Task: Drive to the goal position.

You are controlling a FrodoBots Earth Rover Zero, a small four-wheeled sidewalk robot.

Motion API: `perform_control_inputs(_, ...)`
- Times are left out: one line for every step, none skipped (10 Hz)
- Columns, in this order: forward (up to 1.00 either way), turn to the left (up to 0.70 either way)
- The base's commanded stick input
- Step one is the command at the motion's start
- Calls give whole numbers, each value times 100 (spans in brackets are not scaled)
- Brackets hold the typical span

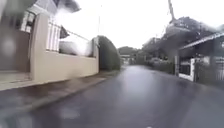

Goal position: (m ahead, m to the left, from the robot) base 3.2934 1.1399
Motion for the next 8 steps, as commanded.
perform_control_inputs(0, 0)
perform_control_inputs(0, 0)
perform_control_inputs(0, 0)
perform_control_inputs(0, 0)
perform_control_inputs(11, 0)
perform_control_inputs(40, 0)
perform_control_inputs(69, 0)
perform_control_inputs(70, 0)
